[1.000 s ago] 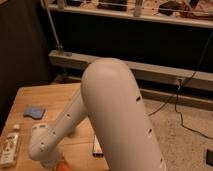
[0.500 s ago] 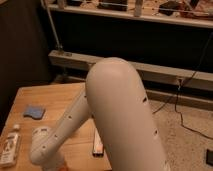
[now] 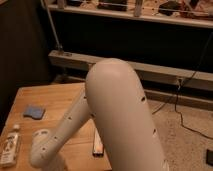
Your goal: Drag the pepper across the table
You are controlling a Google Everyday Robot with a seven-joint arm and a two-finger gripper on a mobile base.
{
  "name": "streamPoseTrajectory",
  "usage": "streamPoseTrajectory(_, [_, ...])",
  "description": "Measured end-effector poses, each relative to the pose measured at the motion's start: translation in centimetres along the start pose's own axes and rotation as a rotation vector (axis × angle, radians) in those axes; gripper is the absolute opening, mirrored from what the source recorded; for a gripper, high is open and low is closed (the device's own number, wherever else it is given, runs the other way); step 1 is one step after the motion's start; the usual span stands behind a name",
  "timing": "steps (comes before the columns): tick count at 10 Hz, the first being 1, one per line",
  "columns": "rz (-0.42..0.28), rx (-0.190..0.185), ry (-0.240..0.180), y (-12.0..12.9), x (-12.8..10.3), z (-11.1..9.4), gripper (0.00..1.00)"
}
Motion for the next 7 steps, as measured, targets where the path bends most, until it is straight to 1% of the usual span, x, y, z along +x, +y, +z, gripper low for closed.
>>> streamPoseTrajectory(1, [-0.016, -0.002, 0.016, 0.2, 0.6, 0.1, 0.44])
streamPoseTrajectory(3, [-0.061, -0.016, 0.066, 1.1, 2.6, 0.2, 0.64])
streamPoseTrajectory(4, [-0.076, -0.026, 0.083, 1.3, 3.5, 0.2, 0.66])
streamPoseTrajectory(5, [-0.088, -0.036, 0.091, 1.5, 4.1, 0.0, 0.66])
streamPoseTrajectory(7, [-0.102, -0.048, 0.098, 1.5, 4.7, -0.2, 0.66])
